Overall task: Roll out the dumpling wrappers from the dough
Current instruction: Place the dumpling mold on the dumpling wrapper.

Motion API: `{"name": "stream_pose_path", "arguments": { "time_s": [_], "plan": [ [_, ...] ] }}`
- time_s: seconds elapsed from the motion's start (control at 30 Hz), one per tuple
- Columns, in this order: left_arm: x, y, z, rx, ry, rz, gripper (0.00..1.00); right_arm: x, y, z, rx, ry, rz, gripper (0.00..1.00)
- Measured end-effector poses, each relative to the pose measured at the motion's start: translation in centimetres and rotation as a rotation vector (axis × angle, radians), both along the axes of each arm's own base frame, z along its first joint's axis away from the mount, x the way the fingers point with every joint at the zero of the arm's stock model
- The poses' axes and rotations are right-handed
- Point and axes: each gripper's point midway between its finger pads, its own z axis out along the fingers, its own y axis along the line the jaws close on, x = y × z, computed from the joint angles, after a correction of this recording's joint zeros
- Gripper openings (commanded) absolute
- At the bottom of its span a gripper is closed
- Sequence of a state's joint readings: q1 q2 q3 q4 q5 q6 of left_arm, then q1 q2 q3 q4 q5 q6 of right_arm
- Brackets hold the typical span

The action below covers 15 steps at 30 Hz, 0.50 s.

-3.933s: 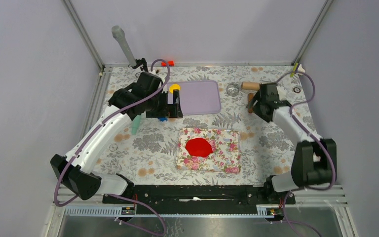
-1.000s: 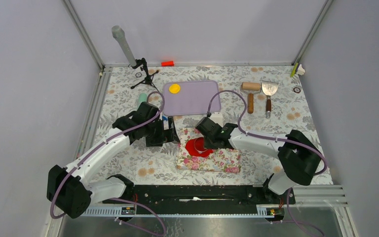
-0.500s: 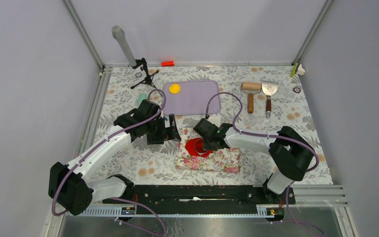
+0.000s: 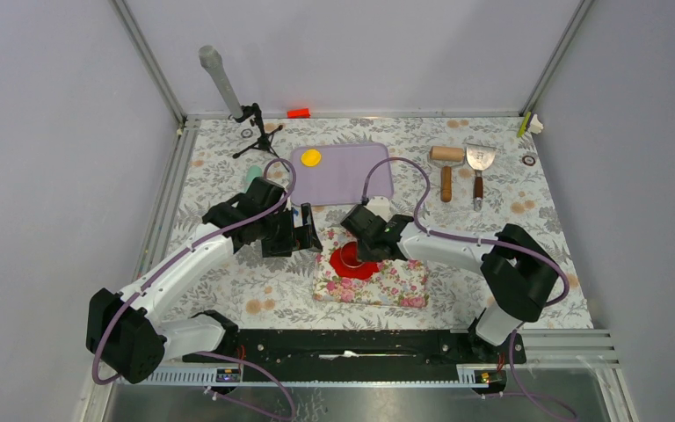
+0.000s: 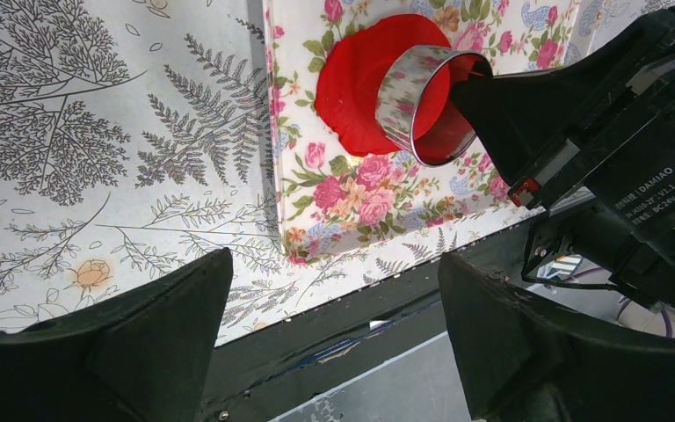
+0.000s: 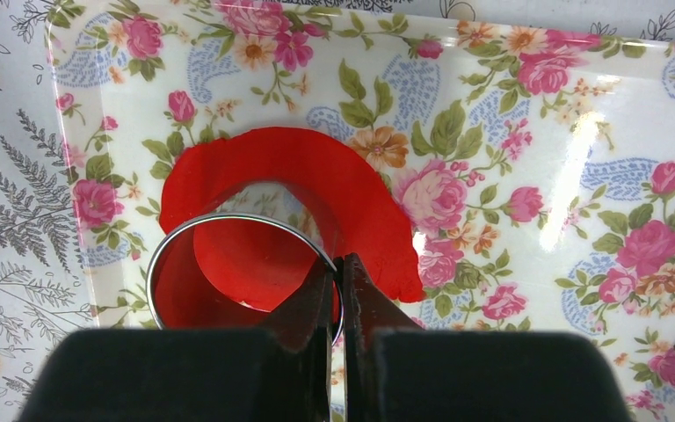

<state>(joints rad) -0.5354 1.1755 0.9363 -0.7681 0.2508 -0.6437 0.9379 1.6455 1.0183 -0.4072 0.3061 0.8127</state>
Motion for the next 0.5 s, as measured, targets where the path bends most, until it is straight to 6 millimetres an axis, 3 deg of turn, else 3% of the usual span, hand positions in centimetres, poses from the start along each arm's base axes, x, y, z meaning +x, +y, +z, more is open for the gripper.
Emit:
{"name": "stream_pose_path", "arguments": {
  "time_s": [0.5],
  "plan": [
    [0.0, 0.0, 0.1, -0.001, -0.002, 0.0, 0.95, 0.4, 0.1, -1.6, -0.058, 0.025, -0.004, 0.0]
  ]
}}
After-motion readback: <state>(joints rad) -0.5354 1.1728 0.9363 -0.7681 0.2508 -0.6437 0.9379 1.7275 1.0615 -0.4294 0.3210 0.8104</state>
